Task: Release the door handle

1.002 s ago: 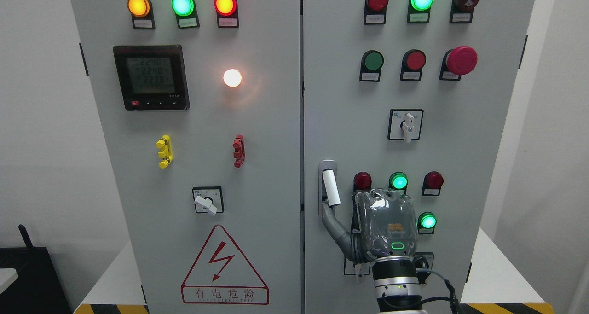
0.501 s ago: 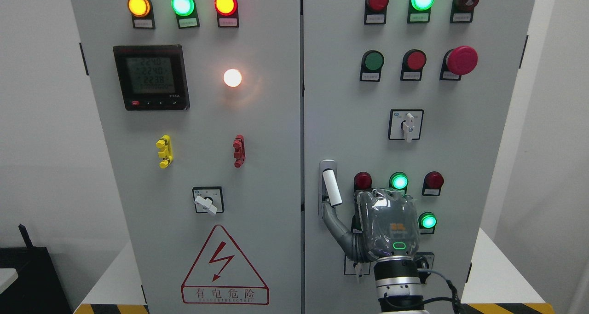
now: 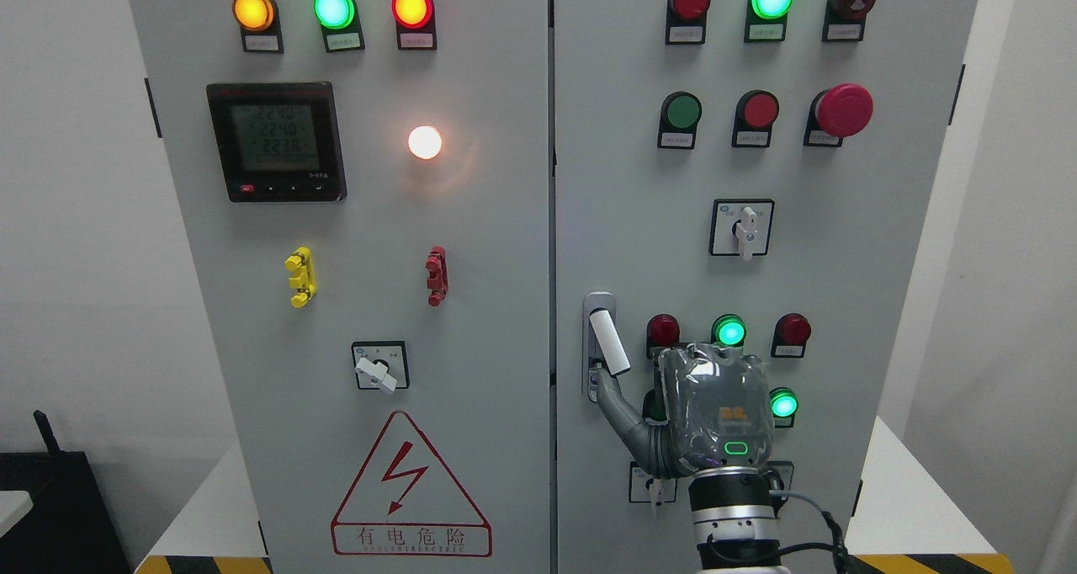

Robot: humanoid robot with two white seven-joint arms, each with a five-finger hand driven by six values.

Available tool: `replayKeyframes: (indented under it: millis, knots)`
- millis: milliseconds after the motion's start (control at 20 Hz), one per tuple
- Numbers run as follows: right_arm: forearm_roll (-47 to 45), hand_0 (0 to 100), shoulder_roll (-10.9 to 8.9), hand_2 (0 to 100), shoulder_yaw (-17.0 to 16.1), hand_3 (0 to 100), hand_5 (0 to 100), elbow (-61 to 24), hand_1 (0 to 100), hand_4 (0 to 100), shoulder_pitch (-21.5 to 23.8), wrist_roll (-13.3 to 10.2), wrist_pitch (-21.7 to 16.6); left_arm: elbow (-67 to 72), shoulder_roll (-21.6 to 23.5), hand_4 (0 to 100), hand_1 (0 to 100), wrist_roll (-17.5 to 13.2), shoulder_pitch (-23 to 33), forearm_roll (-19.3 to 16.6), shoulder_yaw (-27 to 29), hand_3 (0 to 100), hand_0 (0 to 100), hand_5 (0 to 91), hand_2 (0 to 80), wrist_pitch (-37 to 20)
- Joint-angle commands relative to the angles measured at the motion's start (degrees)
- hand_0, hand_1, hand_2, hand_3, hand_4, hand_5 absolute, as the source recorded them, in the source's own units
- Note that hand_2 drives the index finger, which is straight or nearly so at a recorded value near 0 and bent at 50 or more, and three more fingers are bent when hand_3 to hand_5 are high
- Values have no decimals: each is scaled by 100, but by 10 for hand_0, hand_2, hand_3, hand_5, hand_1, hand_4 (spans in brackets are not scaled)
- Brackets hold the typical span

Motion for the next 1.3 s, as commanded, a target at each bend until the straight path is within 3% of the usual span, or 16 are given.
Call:
replayKeyframes:
  millis: [0, 1252]
  knots:
    - [-10, 391, -32, 1000, -99, 1000, 976, -40, 108, 1000, 1, 3, 2, 97, 0, 0, 389, 0, 0, 0, 62, 0, 120, 0, 0, 1]
    - [-19, 398, -41, 1000, -178, 1000, 977, -67, 121, 1000, -25, 3, -6, 97, 0, 0, 389, 0, 0, 0, 62, 0, 120, 0, 0, 1]
